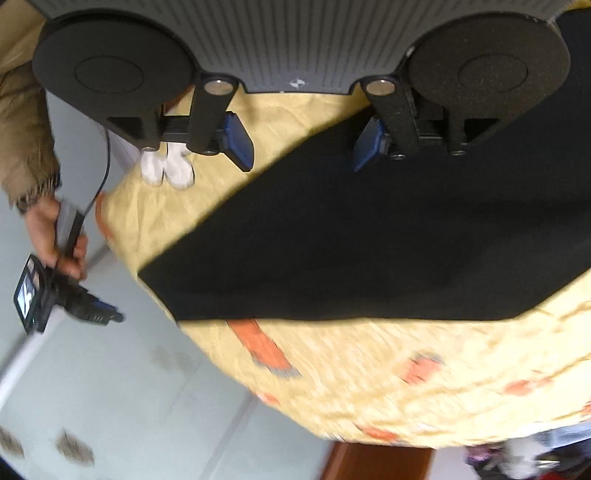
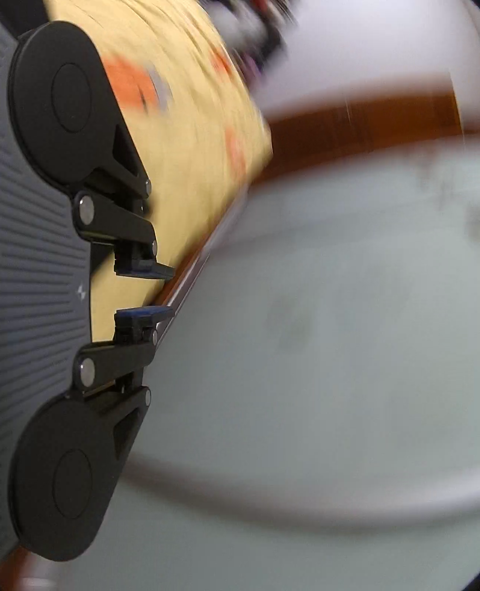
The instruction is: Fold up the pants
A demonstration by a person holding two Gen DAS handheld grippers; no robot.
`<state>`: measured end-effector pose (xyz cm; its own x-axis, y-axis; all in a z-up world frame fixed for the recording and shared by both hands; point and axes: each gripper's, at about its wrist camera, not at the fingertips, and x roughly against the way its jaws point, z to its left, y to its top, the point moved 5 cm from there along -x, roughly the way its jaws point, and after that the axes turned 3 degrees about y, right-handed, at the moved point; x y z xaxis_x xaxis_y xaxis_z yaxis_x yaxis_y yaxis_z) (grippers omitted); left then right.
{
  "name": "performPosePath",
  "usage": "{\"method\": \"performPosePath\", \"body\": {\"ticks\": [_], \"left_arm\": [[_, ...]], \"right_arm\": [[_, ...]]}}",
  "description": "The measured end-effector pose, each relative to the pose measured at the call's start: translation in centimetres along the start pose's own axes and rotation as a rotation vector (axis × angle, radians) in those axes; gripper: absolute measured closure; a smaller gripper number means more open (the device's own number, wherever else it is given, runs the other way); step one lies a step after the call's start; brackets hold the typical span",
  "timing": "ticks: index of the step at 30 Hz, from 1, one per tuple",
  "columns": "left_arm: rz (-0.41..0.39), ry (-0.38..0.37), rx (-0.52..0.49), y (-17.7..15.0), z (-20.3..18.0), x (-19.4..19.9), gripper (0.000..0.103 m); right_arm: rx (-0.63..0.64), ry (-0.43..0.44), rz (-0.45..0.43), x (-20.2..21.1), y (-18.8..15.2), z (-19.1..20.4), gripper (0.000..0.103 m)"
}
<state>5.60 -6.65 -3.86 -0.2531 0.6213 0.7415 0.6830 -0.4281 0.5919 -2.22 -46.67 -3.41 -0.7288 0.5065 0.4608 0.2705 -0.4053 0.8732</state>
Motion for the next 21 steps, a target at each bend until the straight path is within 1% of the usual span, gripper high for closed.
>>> {"method": "performPosePath", "body": {"ticks": [1, 2, 3, 4, 5, 6, 7, 8, 9, 10, 12, 13, 14, 15, 16, 18, 19, 20, 21], "left_arm": [[-0.033, 0.025, 0.034, 0.4, 1.0, 0.9, 0.037], [-0.074, 0.068, 0.066, 0.8, 2.1, 1.7, 0.035], [-0.118, 0.139, 0.094, 1.3, 3.4, 2.4, 0.034], [-0.15, 0.227, 0.117, 1.7, 4.7, 2.8, 0.033], [-0.176, 0.32, 0.125, 2.0, 5.8, 3.0, 0.033], [-0.194, 0.413, 0.107, 2.1, 6.7, 2.9, 0.032], [-0.186, 0.511, 0.07, 2.2, 7.5, 2.5, 0.032], [-0.156, 0.588, 0.038, 2.0, 8.0, 2.0, 0.033], [-0.124, 0.628, 0.015, 1.6, 8.3, 1.5, 0.033], [-0.097, 0.623, -0.004, 0.9, 8.5, 1.1, 0.032], [-0.051, 0.594, -0.023, -0.7, 8.7, 0.6, 0.03], [-0.042, 0.591, -0.041, -1.5, 8.7, 0.4, 0.028], [-0.06, 0.596, -0.055, -2.1, 8.8, 0.8, 0.026], [-0.071, 0.611, -0.056, -2.2, 8.7, 1.3, 0.026], [-0.087, 0.627, -0.057, -2.0, 8.6, 1.9, 0.027], [-0.15, 0.637, -0.067, -1.8, 8.4, 2.9, 0.024], [-0.155, 0.644, -0.077, -1.8, 8.4, 3.0, 0.015], [-0.14, 0.649, -0.087, -1.9, 8.5, 2.7, 0.008], [-0.116, 0.655, -0.096, -2.2, 8.7, 2.2, 0.01]], "right_arm": [[0.055, 0.135, 0.059, -0.4, -0.3, 3.2, 0.088], [0.088, 0.292, 0.136, -0.8, -0.9, 6.6, 0.088], [0.107, 0.438, 0.207, -0.9, -1.9, 10.1, 0.088], [0.136, 0.554, 0.264, -0.6, -3.0, 13.2, 0.088], [0.183, 0.644, 0.309, -0.2, -4.2, 16.1, 0.088], [0.24, 0.714, 0.343, 0.3, -5.6, 19.0, 0.088], [0.297, 0.768, 0.37, 0.9, -7.0, 21.3, 0.088], [0.355, 0.813, 0.406, 1.4, -8.5, 23.5, 0.088], [0.401, 0.846, 0.443, 1.9, -9.8, 24.9, 0.088], [0.446, 0.872, 0.473, 2.3, -11.1, 26.0, 0.088], [0.536, 0.878, 0.526, 2.8, -13.5, 26.9, 0.088], [0.579, 0.885, 0.5, 3.3, -14.2, 26.5, 0.088], [0.622, 0.883, 0.481, 3.6, -14.3, 26.3, 0.088], [0.625, 0.872, 0.491, 3.5, -13.8, 26.2, 0.088], [0.596, 0.858, 0.493, 3.4, -12.8, 26.2, 0.087], [0.549, 0.88, 0.452, 3.2, -10.7, 27.1, 0.087], [0.54, 0.897, 0.448, 2.9, -10.2, 27.9, 0.087], [0.545, 0.913, 0.462, 2.5, -10.1, 28.6, 0.087], [0.571, 0.928, 0.495, 2.0, -10.6, 29.3, 0.086]]}}
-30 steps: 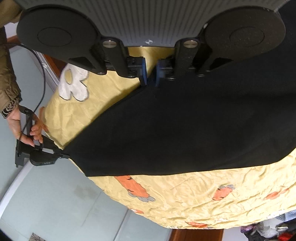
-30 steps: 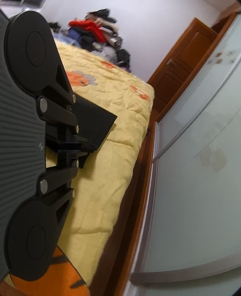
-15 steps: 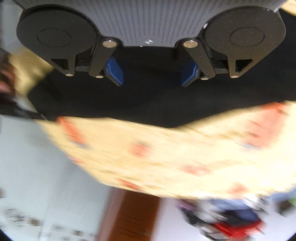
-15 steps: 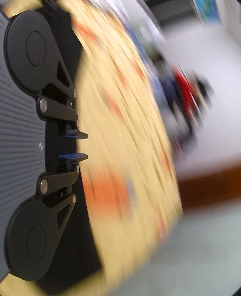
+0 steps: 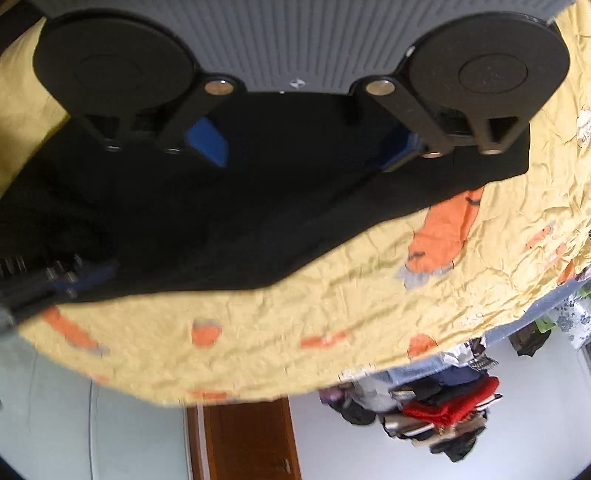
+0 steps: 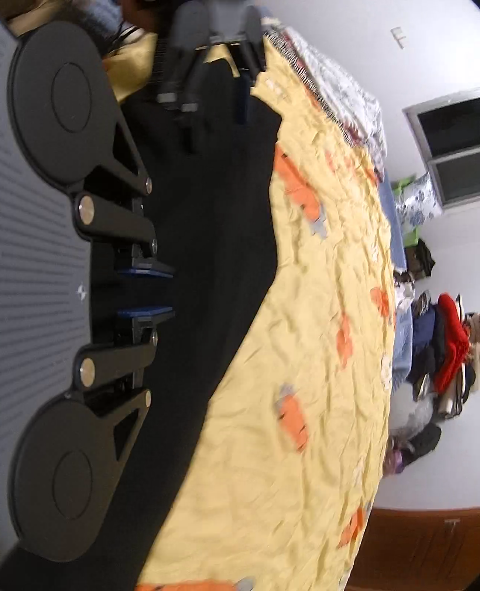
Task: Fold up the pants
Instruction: 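Press and smooth the folded trousers with the right gripper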
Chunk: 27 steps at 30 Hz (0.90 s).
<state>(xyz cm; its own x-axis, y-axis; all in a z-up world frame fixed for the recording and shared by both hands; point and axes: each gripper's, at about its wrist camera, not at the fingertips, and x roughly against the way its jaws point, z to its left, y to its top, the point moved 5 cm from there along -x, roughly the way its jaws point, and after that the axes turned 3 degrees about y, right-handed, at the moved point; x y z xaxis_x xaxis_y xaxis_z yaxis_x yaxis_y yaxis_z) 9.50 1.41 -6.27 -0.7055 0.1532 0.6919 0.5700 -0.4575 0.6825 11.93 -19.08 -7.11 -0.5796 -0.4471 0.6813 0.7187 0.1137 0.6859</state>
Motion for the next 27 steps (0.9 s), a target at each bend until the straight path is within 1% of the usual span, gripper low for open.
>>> {"method": "performPosePath", "body": {"ticks": [1, 2, 3, 4, 5, 6, 8, 9, 10, 11, 12, 14, 15, 16, 17, 18, 19, 20, 21, 22, 25, 26, 27], "left_arm": [[0.033, 0.004, -0.011, -0.4, -0.2, -0.4, 0.014], [0.054, -0.01, 0.0, -0.7, -0.2, -0.5, 0.02], [0.044, -0.033, 0.032, -0.6, 0.0, -0.1, 0.02], [0.023, -0.052, 0.065, -0.2, 0.4, 0.4, 0.018], [-0.006, -0.058, 0.1, 0.4, 0.7, 0.8, 0.017], [-0.026, -0.052, 0.128, 0.9, 1.1, 1.0, 0.015], [-0.051, -0.053, 0.154, 2.3, 1.1, 0.6, 0.014], [-0.056, -0.052, 0.151, 3.0, 0.7, 0.1, 0.014], [-0.063, -0.048, 0.139, 3.7, 0.3, -0.3, 0.014], [-0.065, -0.047, 0.113, 3.9, -0.3, -0.8, 0.013], [-0.05, -0.047, 0.079, 3.9, -1.0, -1.6, 0.013], [0.004, -0.049, 0.028, 2.9, -2.5, -2.8, 0.013], [0.016, -0.064, 0.016, 2.3, -3.0, -3.2, 0.013], [0.01, -0.072, 0.02, 1.7, -3.1, -3.2, 0.013], [-0.011, -0.069, 0.029, 1.3, -3.0, -2.9, 0.01], [-0.013, -0.068, 0.034, 1.0, -2.9, -2.9, 0.009], [-0.012, -0.071, 0.042, 0.9, -2.8, -3.0, 0.007], [-0.007, -0.075, 0.054, 0.9, -2.7, -3.3, 0.005], [-0.001, -0.079, 0.067, 1.0, -2.4, -3.5, 0.005], [0.004, -0.085, 0.076, 1.0, -2.3, -3.6, 0.004], [0.002, -0.079, 0.074, 1.1, -2.5, -3.4, 0.003], [0.001, -0.074, 0.069, 1.1, -2.5, -3.4, 0.003], [0.002, -0.07, 0.063, 1.2, -2.6, -3.2, 0.003]], "right_arm": [[0.025, 0.007, 0.058, -1.2, -0.2, 0.0, 0.084], [0.061, -0.011, 0.101, -2.2, -0.5, 0.1, 0.084], [0.104, -0.023, 0.095, -2.3, -0.4, 0.3, 0.084], [0.123, -0.013, 0.089, -2.3, 0.3, 0.5, 0.084], [0.121, 0.007, 0.075, -2.2, 1.3, 0.7, 0.083], [0.12, 0.026, 0.042, -2.3, 2.9, 0.6, 0.083], [0.142, 0.037, -0.003, -3.5, 5.9, 0.4, 0.074], [0.148, 0.027, -0.021, -4.6, 7.4, -0.1, 0.059], [0.139, 0.01, -0.031, -5.8, 8.6, -0.8, 0.049], [0.122, 0.019, -0.018, -7.1, 9.7, -1.5, 0.046], [0.096, 0.06, 0.018, -8.3, 10.4, -2.2, 0.045], [0.043, 0.157, 0.099, -10.4, 11.1, -3.0, 0.046], [0.032, 0.207, 0.135, -11.1, 10.8, -3.2, 0.046], [0.038, 0.224, 0.152, -11.6, 10.5, -3.2, 0.047], [0.059, 0.227, 0.16, -11.7, 10.1, -2.9, 0.047], [0.087, 0.239, 0.16, -12.0, 9.5, -2.2, 0.05], [0.108, 0.255, 0.15, -12.0, 9.4, -2.0, 0.072], [0.104, 0.256, 0.149, -12.2, 9.5, -1.9, 0.082], [0.106, 0.237, 0.129, -12.3, 9.8, -1.6, 0.084], [0.108, 0.225, 0.107, -12.5, 10.2, -1.7, 0.091], [0.11, 0.169, 0.089, -14.0, 10.5, -1.8, 0.093], [0.101, 0.141, 0.065, -14.0, 10.7, -1.8, 0.093], [0.099, 0.078, 0.032, -13.4, 10.9, -1.9, 0.093]]}}
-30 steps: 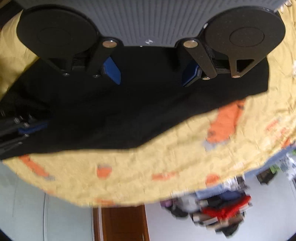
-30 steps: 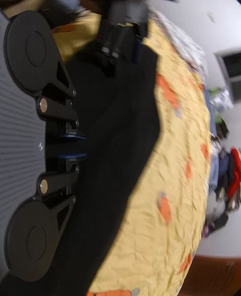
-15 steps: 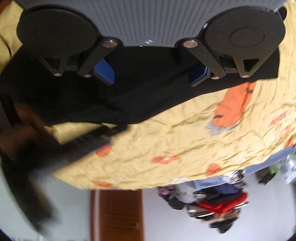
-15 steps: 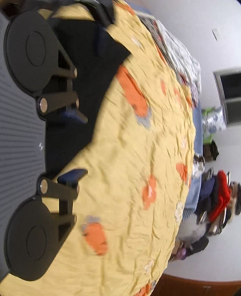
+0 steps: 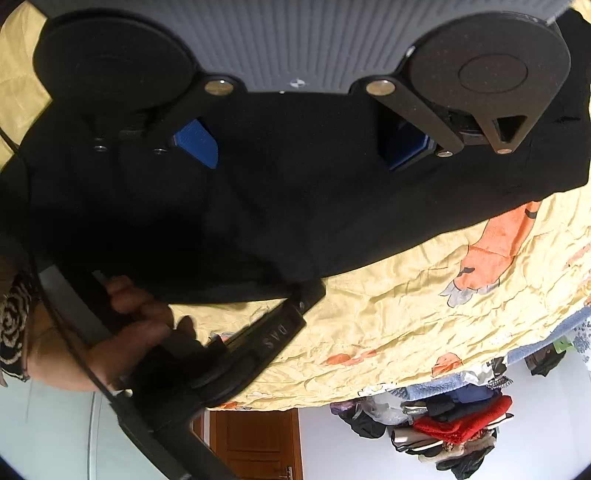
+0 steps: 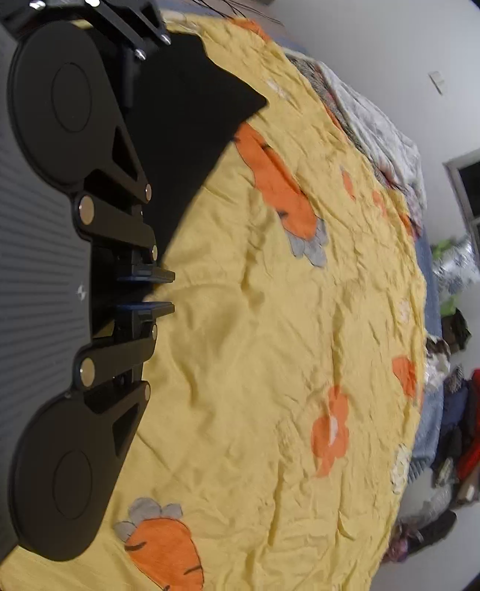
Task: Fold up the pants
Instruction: 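Press and smooth the folded trousers with the right gripper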
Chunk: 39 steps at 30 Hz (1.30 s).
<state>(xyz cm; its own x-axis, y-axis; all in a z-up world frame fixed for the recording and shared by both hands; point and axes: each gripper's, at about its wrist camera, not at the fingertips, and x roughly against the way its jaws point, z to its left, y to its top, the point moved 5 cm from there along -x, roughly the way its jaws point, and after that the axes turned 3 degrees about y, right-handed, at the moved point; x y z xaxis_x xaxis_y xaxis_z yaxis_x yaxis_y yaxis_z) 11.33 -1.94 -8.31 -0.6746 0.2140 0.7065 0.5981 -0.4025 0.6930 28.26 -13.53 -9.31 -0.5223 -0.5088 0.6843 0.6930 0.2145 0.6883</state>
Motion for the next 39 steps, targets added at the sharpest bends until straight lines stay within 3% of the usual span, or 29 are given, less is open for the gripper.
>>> {"method": "performPosePath", "body": {"ticks": [2, 3, 8, 11, 13, 18, 22, 25, 26, 29, 31, 34, 39], "left_arm": [[0.002, 0.008, -0.013, 0.2, -0.2, 0.4, 0.005], [0.0, 0.013, -0.019, 0.3, -0.3, 0.6, 0.006], [-0.075, 0.056, -0.025, 1.2, -0.8, 2.3, 0.004], [-0.081, 0.078, 0.004, 1.7, -0.5, 1.9, 0.004], [-0.029, 0.084, 0.024, 2.0, -0.2, 1.0, 0.009], [-0.044, 0.001, 0.071, 2.5, -1.3, 2.6, 0.006], [-0.065, -0.025, 0.076, 3.2, -3.6, 2.9, 0.005], [-0.046, -0.059, 0.085, 3.6, -5.8, 2.2, 0.005], [-0.041, -0.066, 0.08, 3.7, -6.6, 2.2, 0.005], [-0.055, -0.045, 0.036, 3.7, -8.1, 2.9, 0.005], [-0.079, -0.032, 0.02, 3.7, -8.6, 3.6, 0.005], [-0.074, -0.029, 0.052, 3.8, -8.8, 3.8, 0.005], [-0.057, -0.033, 0.064, 3.9, -9.5, 3.4, 0.005]], "right_arm": [[0.011, -0.122, -0.057, 2.4, -0.1, 0.2, 0.093], [0.011, -0.126, -0.077, 4.0, -0.5, 0.6, 0.093], [-0.043, 0.042, -0.015, 8.1, -5.1, 2.4, 0.092], [-0.117, 0.001, 0.011, 6.4, -6.9, 1.1, 0.092], [-0.225, -0.021, -0.062, 6.9, -6.9, 0.1, 0.092], [-0.206, -0.161, -0.213, 13.4, -8.6, 0.7, 0.091], [-0.315, -0.28, -0.219, 17.8, -14.1, -1.8, 0.09], [-0.437, -0.378, -0.21, 18.7, -17.7, -4.7, 0.089], [-0.491, -0.41, -0.247, 19.9, -18.6, -5.2, 0.089], [-0.629, -0.327, -0.446, 25.0, -21.7, -6.0, 0.088], [-0.698, -0.399, -0.494, 28.3, -24.6, -6.9, 0.088], [-0.735, -0.537, -0.457, 31.4, -27.9, -8.8, 0.088], [-0.738, -0.621, -0.341, 30.7, -28.7, -13.0, 0.088]]}}
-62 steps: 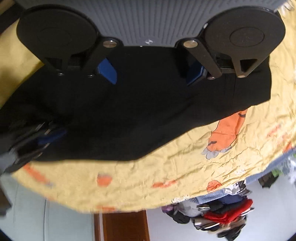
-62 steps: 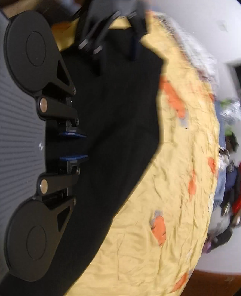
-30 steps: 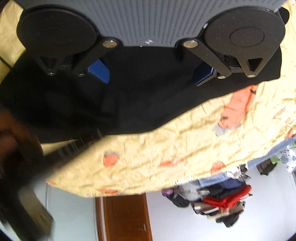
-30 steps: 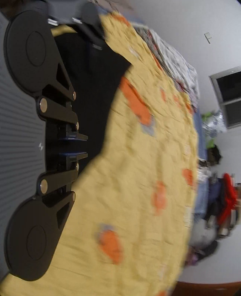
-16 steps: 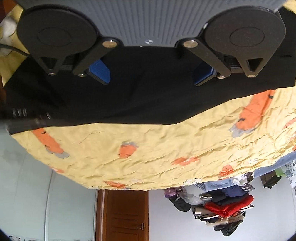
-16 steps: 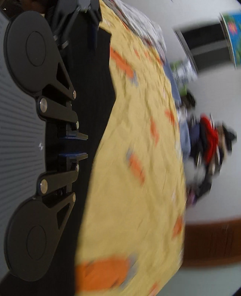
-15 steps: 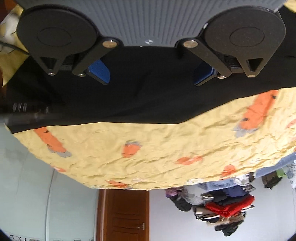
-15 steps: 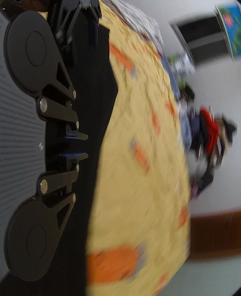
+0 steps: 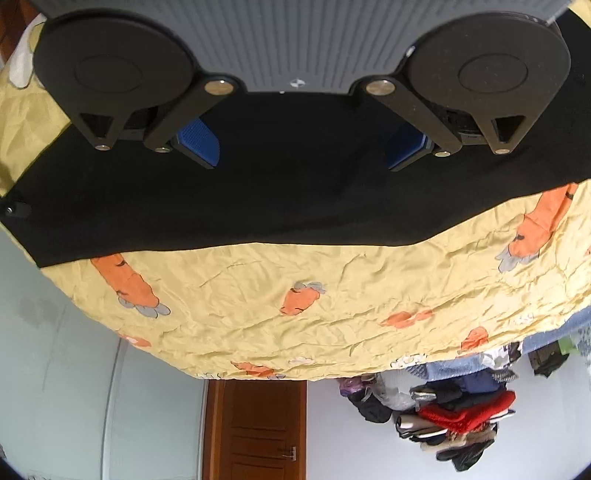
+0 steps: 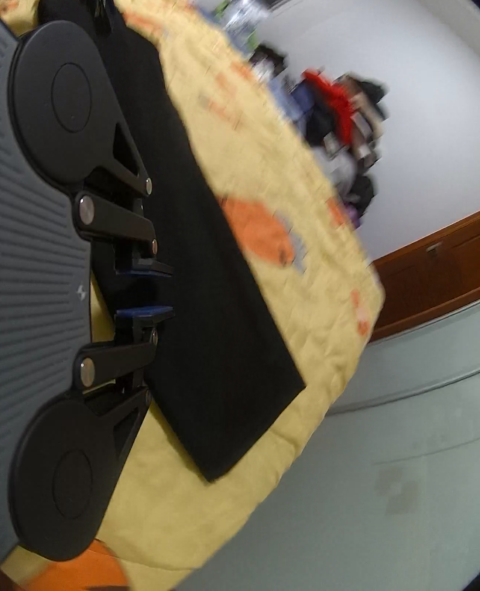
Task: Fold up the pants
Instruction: 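Press and smooth the folded trousers with the right gripper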
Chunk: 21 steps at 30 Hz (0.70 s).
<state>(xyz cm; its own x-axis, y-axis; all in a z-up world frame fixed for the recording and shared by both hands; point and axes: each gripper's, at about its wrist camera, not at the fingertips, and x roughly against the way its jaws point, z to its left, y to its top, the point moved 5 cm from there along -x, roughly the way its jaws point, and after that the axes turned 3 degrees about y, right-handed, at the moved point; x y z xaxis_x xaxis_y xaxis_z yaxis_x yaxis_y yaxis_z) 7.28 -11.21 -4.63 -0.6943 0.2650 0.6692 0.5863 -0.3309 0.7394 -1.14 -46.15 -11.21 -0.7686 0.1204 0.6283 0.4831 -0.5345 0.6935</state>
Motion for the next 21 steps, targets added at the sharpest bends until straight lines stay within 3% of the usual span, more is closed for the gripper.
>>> {"method": "performPosePath", "body": {"ticks": [2, 4, 6, 9, 12, 16, 21], "left_arm": [[-0.007, 0.02, -0.017, -0.1, 0.1, 0.2, 0.005], [-0.029, 0.012, -0.001, 0.1, 0.4, 0.4, 0.005], [-0.025, -0.006, 0.025, 0.3, 0.5, 0.0, 0.005], [0.008, -0.026, 0.047, -0.1, 0.2, -0.9, 0.005], [0.018, -0.035, 0.029, -0.7, -0.3, -1.2, 0.005], [-0.001, -0.022, 0.023, -0.7, -0.3, -1.1, 0.005], [-0.01, -0.031, 0.039, -0.8, 0.2, -0.8, 0.005]], "right_arm": [[-0.059, -0.002, -0.068, 1.3, 0.8, -0.5, 0.088], [-0.195, 0.028, -0.169, 3.6, 1.2, -2.5, 0.086], [-0.339, 0.015, -0.215, 4.9, 0.6, -5.3, 0.083], [-0.512, 0.075, -0.17, 4.4, -1.1, -8.1, 0.083], [-0.604, 0.166, -0.129, 3.0, -2.4, -8.2, 0.083], [-0.654, 0.159, -0.137, 1.6, -2.6, -7.9, 0.083], [-0.686, 0.096, -0.199, 3.2, -2.9, -9.2, 0.079]]}}
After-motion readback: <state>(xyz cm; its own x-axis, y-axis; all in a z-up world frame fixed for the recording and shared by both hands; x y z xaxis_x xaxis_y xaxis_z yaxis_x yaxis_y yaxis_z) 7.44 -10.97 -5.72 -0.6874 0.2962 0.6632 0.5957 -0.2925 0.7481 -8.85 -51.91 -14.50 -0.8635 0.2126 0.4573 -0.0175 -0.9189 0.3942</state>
